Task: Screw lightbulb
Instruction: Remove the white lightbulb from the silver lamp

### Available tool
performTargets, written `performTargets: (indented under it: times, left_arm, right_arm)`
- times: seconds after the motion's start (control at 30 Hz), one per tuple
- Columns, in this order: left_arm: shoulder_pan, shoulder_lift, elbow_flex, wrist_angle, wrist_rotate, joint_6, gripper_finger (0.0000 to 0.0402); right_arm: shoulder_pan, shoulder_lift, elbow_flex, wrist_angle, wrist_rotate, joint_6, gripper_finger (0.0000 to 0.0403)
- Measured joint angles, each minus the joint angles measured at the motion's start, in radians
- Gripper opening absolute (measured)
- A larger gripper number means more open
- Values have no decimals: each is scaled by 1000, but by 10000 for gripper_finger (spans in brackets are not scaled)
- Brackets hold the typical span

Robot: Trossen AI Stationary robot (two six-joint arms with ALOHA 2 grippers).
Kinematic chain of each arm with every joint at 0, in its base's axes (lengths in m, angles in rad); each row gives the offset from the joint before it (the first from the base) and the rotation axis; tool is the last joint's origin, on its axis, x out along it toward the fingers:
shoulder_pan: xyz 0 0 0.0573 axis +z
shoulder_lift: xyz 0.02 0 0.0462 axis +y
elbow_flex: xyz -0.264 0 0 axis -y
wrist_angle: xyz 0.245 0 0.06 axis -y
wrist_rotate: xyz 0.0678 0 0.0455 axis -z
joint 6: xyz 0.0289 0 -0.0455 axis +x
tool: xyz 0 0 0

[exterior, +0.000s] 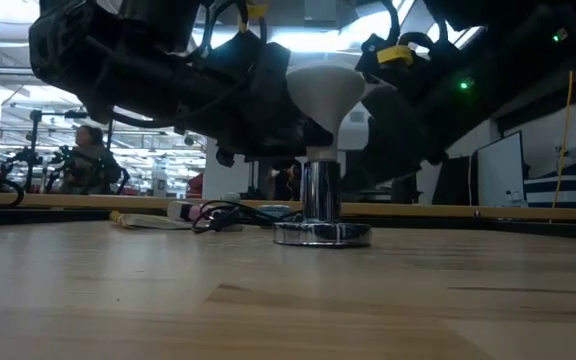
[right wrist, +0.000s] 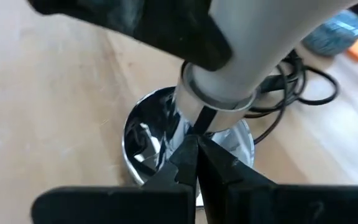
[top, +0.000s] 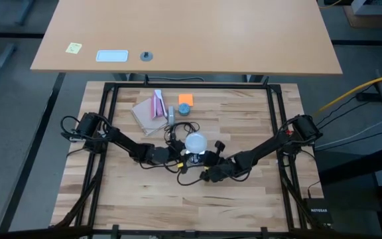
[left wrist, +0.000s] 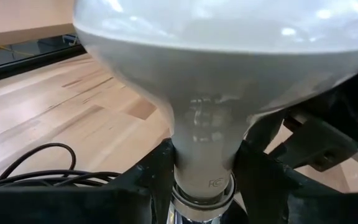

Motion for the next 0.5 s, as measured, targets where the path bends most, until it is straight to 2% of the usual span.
performTargets:
  times: [0.17,0.27,0.5]
  left_arm:
    - [0,0,0,-1,0,0,142]
    - [1,0,-1,-2,13,-8,146]
    - [18,1,-1,-35,47,-149,215]
  right_arm:
    - [-1,0,-1,0,68,0,10]
    - [-2,0,-1,0,71,0,10]
    - [-4,0,-1,6,61,1,10]
